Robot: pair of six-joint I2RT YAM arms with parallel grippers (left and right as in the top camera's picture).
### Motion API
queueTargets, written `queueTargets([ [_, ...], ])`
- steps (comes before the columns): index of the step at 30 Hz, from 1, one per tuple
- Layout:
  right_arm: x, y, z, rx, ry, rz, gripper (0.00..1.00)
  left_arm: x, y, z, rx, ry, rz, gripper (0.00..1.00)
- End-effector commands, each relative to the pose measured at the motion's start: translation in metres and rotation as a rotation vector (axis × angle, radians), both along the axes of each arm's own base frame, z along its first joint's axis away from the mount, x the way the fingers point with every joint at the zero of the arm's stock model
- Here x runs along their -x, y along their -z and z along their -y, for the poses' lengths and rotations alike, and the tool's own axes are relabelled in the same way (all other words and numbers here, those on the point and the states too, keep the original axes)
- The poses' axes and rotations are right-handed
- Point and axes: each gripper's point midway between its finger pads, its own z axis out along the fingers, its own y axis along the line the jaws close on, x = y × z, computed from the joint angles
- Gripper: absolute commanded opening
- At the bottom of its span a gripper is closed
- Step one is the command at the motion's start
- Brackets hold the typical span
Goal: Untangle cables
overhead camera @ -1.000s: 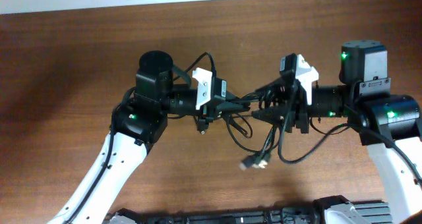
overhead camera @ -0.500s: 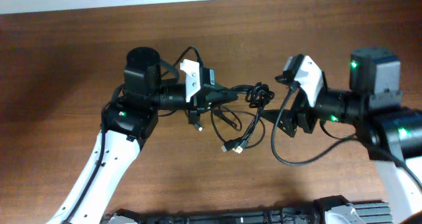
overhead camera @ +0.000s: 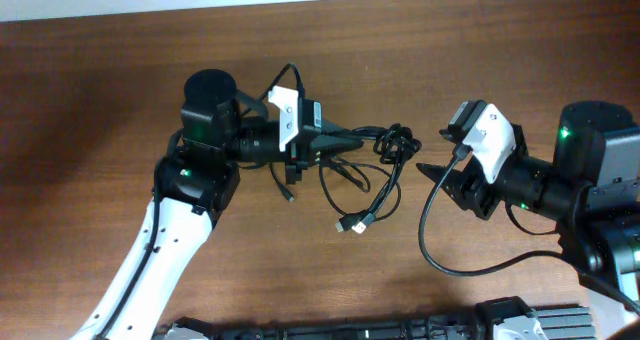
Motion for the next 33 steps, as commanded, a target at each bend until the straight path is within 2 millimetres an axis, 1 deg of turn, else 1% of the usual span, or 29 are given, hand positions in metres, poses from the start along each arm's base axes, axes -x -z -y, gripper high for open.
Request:
queueTargets([
  [1,0.004,-0.006,-0.003,-0.018,-0.017,0.008,0.55,0.011,-0.012,0.0,0.017,0.034,-0.015,0.0],
  [4,0.005,-0.006,-0.004,-0.026,-0.027,0.007,0.58,0.016,-0.012,0.004,0.018,0.051,-0.011,0.0],
  [6,0.007,-0.008,-0.007,-0.036,-0.041,0.006,0.59,0.02,-0.013,0.008,0.021,0.066,-0.005,0.0],
  [8,0.007,-0.008,-0.007,-0.036,-0.041,0.006,0.57,0.023,-0.014,0.011,0.024,0.08,0.003,0.0],
  [9,0.007,-0.008,-0.007,-0.036,-0.041,0.006,0.54,0.025,-0.015,0.012,0.026,0.085,0.007,0.0],
  [10,0.007,-0.008,-0.007,-0.036,-0.041,0.006,0.5,0.025,-0.015,0.012,0.027,0.085,0.01,0.0],
  [12,0.007,-0.008,-0.007,-0.036,-0.041,0.006,0.35,0.025,-0.016,0.013,0.029,0.086,0.015,0.0],
  [14,0.007,-0.008,-0.007,-0.036,-0.041,0.006,0.21,0.025,-0.016,0.013,0.031,0.086,0.02,0.0],
  [15,0.007,-0.008,-0.007,-0.036,-0.041,0.006,0.11,0.025,-0.016,0.013,0.031,0.086,0.021,0.0],
  [16,0.007,-0.008,-0.007,-0.036,-0.041,0.006,0.04,0.025,-0.016,0.013,0.031,0.086,0.021,0.0],
  [26,0.009,-0.009,-0.01,-0.05,-0.06,0.005,0.04,0.024,-0.016,0.013,0.03,0.082,0.021,0.0],
  [27,0.01,-0.01,-0.011,-0.057,-0.069,0.007,0.06,0.024,-0.016,0.013,0.031,0.083,0.021,0.0],
  [29,0.011,-0.012,-0.013,-0.068,-0.084,0.009,0.19,0.026,-0.016,0.014,0.031,0.091,0.02,0.0],
  [33,0.01,-0.014,-0.013,-0.069,-0.084,0.02,0.2,0.034,-0.016,0.02,0.031,0.119,0.02,0.0],
])
